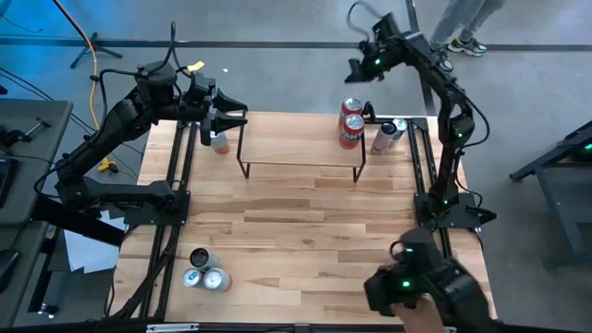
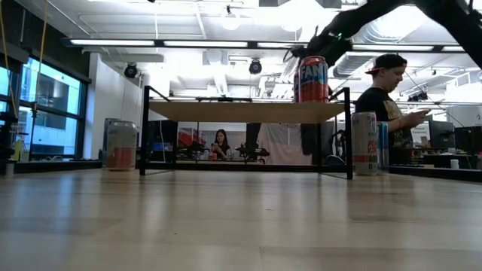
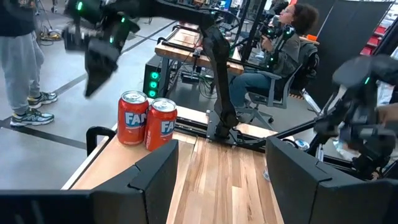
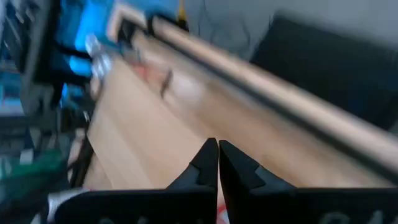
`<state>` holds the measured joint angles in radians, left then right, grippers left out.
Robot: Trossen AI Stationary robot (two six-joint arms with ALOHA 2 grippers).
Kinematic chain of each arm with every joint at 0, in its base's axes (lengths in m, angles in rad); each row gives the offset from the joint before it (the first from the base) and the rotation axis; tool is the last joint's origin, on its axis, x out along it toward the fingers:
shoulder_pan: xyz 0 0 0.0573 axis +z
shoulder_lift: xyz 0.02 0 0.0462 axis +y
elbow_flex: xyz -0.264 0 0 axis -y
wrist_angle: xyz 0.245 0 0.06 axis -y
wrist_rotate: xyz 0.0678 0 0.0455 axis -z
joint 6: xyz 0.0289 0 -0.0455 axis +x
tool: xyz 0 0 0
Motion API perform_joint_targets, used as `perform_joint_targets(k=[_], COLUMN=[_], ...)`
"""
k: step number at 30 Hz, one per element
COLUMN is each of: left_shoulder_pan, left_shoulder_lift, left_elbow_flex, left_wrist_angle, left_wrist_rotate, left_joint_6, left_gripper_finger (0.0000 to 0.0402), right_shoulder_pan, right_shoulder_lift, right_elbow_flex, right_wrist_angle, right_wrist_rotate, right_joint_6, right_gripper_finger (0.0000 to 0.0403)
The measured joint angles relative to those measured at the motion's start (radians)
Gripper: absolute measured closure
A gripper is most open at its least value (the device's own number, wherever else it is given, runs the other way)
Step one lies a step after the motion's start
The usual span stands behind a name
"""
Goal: Place canned beverage on shelf
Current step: Put the bottom right white-pink soda can on the shelf
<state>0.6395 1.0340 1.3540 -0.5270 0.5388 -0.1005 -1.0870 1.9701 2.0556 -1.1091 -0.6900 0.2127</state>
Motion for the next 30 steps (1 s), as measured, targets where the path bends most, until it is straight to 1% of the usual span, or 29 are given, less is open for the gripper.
perform_joint_targets(k=[4,7,9,14,19,22,24,27,30], left_shoulder_pan=[0.0,0.0,0.0,0.0,0.0,0.0,0.0,0.0,-0.01], left_shoulder_lift=[0.0,0.0,0.0,0.0,0.0,0.0,0.0,0.0,-0.004], left_elbow_flex=[0.0,0.0,0.0,0.0,0.0,0.0,0.0,0.0,0.0], left_wrist_angle=[0.0,0.001,0.002,0.012,0.017,0.016,0.017,0.017,0.017], left_wrist_rotate=[0.0,0.0,-0.001,-0.005,-0.024,-0.042,-0.043,-0.041,-0.009], left_joint_6=[0.005,0.005,0.006,0.006,0.007,0.004,0.006,0.019,0.035], left_gripper_finger=[0.0198,0.0198,0.0198,0.0198,0.0198,0.0198,0.0198,0.0198,0.0198], right_shoulder_pan=[-0.037,-0.052,-0.05,0.027,0.173,0.288,0.367,0.487,0.609], right_shoulder_lift=[-0.094,-0.178,-0.238,-0.369,-0.478,-0.559,-0.623,-0.74,-0.864], right_elbow_flex=[0.0,0.0,0.0,-0.018,-0.084,-0.173,-0.269,-0.465,-0.675], right_wrist_angle=[0.11,0.135,0.133,0.124,0.123,0.152,0.212,0.379,0.596], right_wrist_rotate=[0.007,-0.001,-0.024,-0.029,-0.036,-0.032,0.003,0.135,0.295], right_joint_6=[-0.011,-0.076,-0.133,-0.236,-0.335,-0.374,-0.347,-0.238,-0.07], right_gripper_finger=[0.0403,0.0403,0.0403,0.0403,0.0403,0.0403,0.0403,0.0403,0.0403])
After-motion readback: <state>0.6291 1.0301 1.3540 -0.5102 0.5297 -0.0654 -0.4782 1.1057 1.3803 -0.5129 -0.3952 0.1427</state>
